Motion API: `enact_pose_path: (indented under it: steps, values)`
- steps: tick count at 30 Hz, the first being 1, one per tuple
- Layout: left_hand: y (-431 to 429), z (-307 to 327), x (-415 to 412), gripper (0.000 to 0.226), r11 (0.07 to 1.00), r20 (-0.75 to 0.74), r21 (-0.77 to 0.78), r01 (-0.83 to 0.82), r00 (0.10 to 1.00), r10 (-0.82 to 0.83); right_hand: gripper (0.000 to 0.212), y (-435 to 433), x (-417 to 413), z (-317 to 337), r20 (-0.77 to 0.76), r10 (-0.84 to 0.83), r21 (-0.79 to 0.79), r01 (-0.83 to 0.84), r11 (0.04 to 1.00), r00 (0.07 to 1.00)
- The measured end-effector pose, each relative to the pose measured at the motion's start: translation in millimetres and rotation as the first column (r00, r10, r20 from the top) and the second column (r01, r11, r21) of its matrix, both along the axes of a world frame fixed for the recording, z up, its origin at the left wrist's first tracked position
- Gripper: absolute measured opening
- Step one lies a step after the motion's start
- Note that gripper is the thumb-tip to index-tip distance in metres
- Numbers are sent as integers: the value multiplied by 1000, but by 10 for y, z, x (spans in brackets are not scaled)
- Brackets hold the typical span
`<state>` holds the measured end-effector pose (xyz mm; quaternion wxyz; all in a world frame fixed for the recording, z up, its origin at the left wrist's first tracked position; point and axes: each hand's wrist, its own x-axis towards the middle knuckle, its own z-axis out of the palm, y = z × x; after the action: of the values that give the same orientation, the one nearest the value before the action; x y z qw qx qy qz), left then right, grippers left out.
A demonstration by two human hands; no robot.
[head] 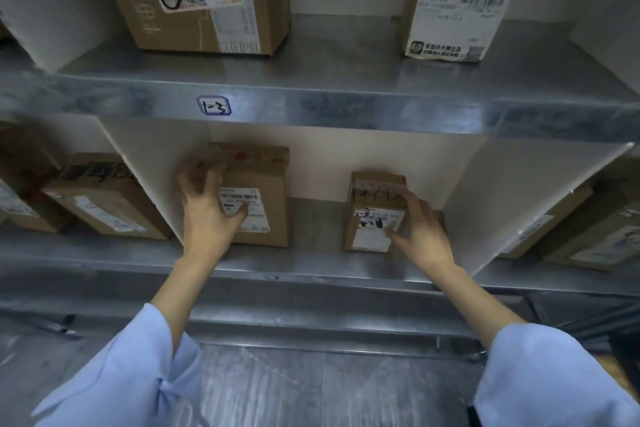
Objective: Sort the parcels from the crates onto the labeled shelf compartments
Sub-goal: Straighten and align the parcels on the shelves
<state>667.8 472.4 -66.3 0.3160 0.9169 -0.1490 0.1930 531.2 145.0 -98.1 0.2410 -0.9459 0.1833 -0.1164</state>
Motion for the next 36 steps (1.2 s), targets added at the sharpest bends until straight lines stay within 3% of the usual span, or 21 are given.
enact_pose_path:
  steps: [6, 16, 22, 26, 31, 36]
  values:
    - [-139, -61, -20, 72, 998, 33, -48, -38, 999, 39, 79, 44, 65, -142, 63, -6, 40, 4, 999, 998]
    - [-223, -88, 25, 75, 999, 14, -32, -24, 1000, 24, 77, 16, 164, -159, 38, -17, 31, 16, 999, 999]
    - [-116, 80, -178, 73, 997, -24, 68, -30, 999, 31, 74, 31, 30, 39, 72, -3, -93, 10, 996, 997]
    - [18, 201, -443, 61, 973, 61, 228, -46, 998, 33, 70, 158, -47, 269, 87, 71, -258, -46, 965, 994]
    - [305, 394, -904, 61, 934, 157, 351, -71, 987, 15, 67, 611, -71, 612, 57, 188, -336, -159, 928, 981]
    - [853, 502, -1198, 65, 870, 193, 454, -195, 974, 117, 70, 1300, -69, 818, 70, 388, -346, -342, 873, 919]
